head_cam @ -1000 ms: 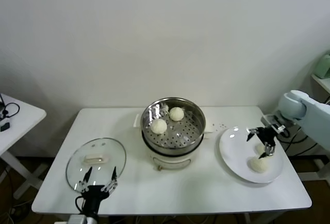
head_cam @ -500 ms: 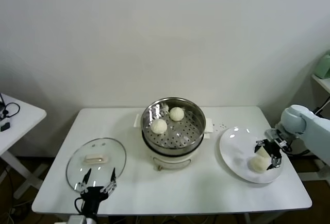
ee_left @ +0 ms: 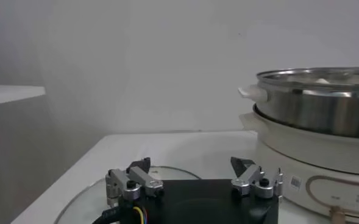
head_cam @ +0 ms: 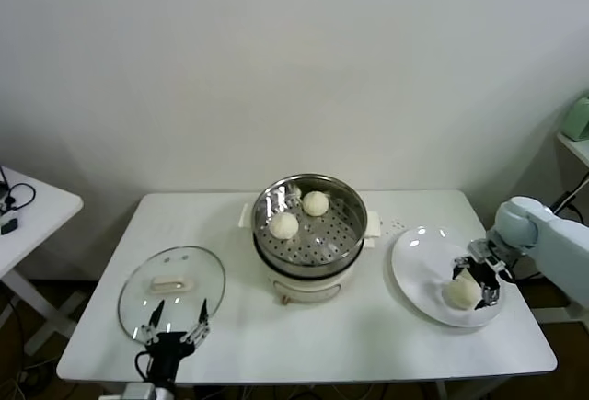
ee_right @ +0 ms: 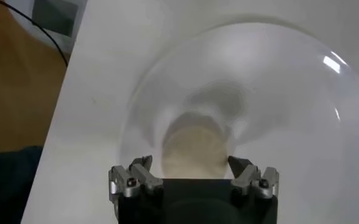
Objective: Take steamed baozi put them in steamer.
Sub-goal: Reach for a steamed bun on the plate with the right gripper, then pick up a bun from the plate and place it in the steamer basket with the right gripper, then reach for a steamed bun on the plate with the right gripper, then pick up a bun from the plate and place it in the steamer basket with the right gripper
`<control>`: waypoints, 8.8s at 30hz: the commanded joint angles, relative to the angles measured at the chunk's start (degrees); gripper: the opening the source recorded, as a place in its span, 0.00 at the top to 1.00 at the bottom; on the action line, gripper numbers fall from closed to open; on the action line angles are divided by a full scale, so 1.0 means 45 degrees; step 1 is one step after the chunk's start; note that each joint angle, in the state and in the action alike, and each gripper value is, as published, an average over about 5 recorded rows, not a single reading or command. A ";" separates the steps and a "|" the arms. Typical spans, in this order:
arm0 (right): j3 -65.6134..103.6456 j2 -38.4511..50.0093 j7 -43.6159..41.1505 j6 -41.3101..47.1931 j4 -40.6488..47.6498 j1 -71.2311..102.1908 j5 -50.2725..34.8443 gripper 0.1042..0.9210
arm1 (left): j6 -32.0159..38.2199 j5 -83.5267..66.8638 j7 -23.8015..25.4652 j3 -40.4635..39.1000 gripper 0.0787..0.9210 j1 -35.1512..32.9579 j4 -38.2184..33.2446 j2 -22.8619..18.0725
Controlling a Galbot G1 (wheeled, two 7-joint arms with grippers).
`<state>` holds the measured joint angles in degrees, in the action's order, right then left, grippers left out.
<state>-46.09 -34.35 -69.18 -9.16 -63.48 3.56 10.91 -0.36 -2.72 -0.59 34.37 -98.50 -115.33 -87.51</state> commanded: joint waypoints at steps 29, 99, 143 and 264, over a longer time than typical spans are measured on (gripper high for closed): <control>0.0263 -0.0076 0.0286 -0.0210 0.0036 0.0320 0.0529 0.26 | 0.0139 -0.0260 0.0034 -0.0023 0.12 -0.0063 0.0056 -0.0049; -0.3911 -0.7938 -0.0232 -0.6025 -0.2973 -0.5692 0.2319 0.31 | -0.0426 -0.0228 0.0041 -0.0409 0.12 -0.0184 0.0332 0.0307; -0.4004 -0.7307 -0.0209 -0.6172 -0.3375 -0.5453 0.2046 0.30 | -0.0542 -0.0180 0.0026 -0.0513 0.12 0.0029 0.0577 0.0291; 0.2666 -0.2273 -0.0083 -0.0131 0.5193 -0.0635 0.0305 0.23 | 0.0009 0.0673 0.0617 -0.1074 0.12 0.0392 0.0351 0.0228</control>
<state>-27.33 -45.57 -69.31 -13.50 -39.51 5.48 23.90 -0.40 0.37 2.20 29.55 -96.52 -113.58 -86.39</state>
